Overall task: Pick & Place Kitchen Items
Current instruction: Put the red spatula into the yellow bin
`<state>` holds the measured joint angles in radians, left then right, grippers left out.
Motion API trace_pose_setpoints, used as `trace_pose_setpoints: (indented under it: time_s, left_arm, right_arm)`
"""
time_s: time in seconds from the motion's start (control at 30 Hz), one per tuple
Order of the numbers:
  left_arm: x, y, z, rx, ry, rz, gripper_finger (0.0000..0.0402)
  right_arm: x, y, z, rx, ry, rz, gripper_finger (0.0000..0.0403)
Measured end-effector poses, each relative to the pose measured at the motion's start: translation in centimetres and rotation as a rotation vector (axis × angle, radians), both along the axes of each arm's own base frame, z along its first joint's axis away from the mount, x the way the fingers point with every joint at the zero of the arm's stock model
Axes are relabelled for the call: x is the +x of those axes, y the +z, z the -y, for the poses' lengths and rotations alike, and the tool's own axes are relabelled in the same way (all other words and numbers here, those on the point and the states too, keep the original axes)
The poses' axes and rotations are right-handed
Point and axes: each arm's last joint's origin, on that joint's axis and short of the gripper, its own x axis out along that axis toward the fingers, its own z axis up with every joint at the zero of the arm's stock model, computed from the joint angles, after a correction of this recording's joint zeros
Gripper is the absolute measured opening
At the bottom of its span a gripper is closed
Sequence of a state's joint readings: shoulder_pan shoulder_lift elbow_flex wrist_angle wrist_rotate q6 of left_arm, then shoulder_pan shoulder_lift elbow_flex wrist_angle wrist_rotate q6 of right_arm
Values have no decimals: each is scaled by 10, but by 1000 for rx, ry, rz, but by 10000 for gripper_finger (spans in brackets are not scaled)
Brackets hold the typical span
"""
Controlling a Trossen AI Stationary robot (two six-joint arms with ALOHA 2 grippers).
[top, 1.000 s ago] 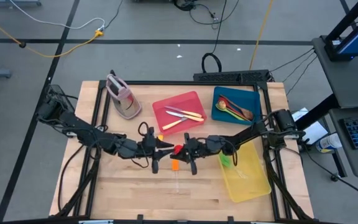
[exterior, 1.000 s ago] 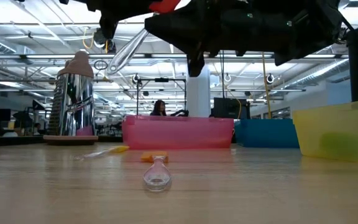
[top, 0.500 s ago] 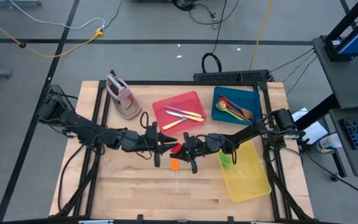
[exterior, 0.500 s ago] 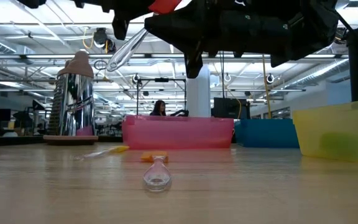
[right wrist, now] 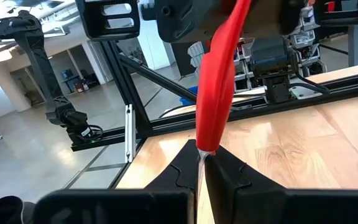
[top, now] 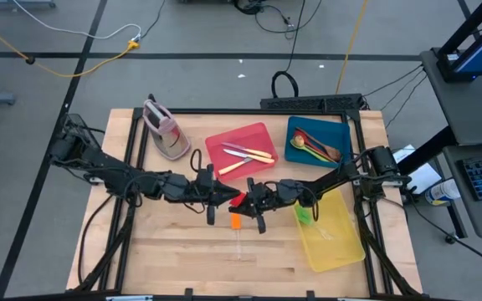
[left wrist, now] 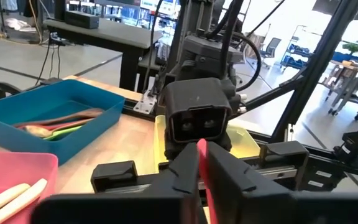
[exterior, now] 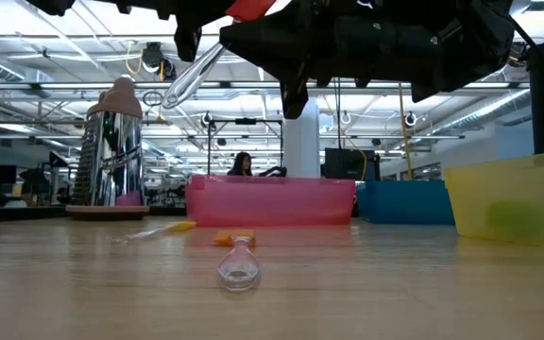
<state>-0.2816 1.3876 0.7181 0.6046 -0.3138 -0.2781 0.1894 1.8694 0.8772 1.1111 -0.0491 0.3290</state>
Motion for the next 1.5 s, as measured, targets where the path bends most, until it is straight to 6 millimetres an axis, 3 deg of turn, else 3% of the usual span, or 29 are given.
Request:
trace_pose_setpoints:
  time_s: [0.1, 1.33, 1.5]
  left_arm:
    - [0, 0, 1, 0, -4, 0, 6]
    - [-10, -8, 25, 52, -4, -79, 2]
    - [-11, -11, 24, 66, 58, -108, 2]
  right_arm:
    - [0, 0, 0, 0, -1, 0, 9]
    - [2, 0, 11, 102, -21, -19, 10]
    - [2, 0, 11, 86, -21, -18, 10]
